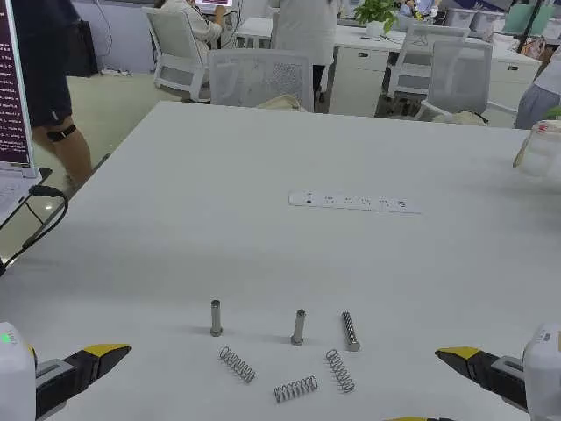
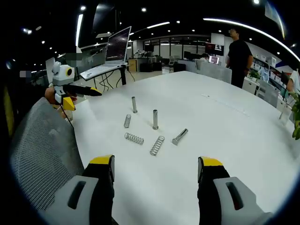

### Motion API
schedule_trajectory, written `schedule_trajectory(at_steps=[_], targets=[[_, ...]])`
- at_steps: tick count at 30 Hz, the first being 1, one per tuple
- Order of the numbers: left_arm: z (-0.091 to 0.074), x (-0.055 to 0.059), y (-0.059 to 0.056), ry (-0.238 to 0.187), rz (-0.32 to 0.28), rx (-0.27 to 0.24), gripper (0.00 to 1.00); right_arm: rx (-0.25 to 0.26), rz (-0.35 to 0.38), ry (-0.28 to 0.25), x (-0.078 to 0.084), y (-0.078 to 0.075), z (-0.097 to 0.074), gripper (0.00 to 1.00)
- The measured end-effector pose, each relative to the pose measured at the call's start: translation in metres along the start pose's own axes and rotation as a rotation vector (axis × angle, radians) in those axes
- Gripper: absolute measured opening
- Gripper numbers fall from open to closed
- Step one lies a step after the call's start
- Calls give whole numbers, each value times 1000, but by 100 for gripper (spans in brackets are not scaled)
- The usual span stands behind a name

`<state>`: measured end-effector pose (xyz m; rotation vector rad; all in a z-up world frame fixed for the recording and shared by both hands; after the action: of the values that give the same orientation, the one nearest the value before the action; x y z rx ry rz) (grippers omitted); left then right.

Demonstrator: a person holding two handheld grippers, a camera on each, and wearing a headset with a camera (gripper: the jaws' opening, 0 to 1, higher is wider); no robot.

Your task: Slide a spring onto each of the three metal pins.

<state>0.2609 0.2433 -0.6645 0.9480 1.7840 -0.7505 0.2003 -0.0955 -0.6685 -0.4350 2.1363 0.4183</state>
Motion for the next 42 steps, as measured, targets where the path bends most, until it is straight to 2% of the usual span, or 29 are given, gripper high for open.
schedule_trajectory(at_steps=[42], targets=[[0,0,2,-3,0,-4,85,-1,2,13,2,0,1,70]])
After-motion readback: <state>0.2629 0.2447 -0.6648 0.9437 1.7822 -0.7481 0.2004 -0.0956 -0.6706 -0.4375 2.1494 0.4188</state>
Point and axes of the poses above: the centre of the closed fingertips' face, and the gripper's own axes: z roughly forward along the fingers, y roughly to its left, x roughly out of its underside, the point moved 9 cm from there along -z, roughly backward along the fingers, and after that the axes turned 8 degrees about z, right-handed, at the moved point
